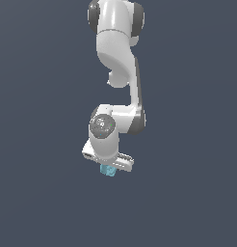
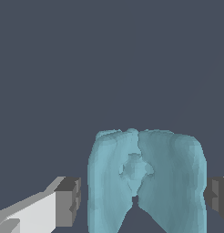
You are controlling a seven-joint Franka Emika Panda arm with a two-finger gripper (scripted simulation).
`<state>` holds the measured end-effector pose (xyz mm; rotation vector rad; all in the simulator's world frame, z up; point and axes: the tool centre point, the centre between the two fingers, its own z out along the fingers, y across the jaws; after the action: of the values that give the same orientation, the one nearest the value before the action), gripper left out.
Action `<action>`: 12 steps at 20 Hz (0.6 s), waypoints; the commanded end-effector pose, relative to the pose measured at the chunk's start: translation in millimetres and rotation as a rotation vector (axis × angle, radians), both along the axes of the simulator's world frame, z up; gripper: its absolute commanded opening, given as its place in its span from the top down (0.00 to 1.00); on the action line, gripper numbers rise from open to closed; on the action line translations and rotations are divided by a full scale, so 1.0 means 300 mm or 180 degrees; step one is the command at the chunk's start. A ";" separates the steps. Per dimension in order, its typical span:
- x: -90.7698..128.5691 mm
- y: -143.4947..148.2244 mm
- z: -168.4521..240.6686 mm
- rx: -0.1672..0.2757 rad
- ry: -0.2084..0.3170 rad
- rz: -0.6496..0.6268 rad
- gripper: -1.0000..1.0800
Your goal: Pick up the object and move it to a goal position.
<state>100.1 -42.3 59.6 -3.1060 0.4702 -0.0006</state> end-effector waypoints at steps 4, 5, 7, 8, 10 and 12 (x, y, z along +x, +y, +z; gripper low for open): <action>-0.001 -0.001 -0.071 0.0000 0.0001 -0.0004 0.04; 0.000 -0.001 -0.073 0.0000 0.0001 -0.0004 0.04; 0.003 -0.001 -0.070 0.0000 0.0001 -0.0004 0.04; 0.003 -0.002 -0.068 0.0000 0.0001 -0.0004 0.04; 0.003 -0.002 -0.068 0.0000 0.0001 -0.0004 1.00; 0.003 -0.002 -0.068 0.0000 0.0001 -0.0004 1.00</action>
<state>100.9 -42.8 38.8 -3.1059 0.4723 0.0006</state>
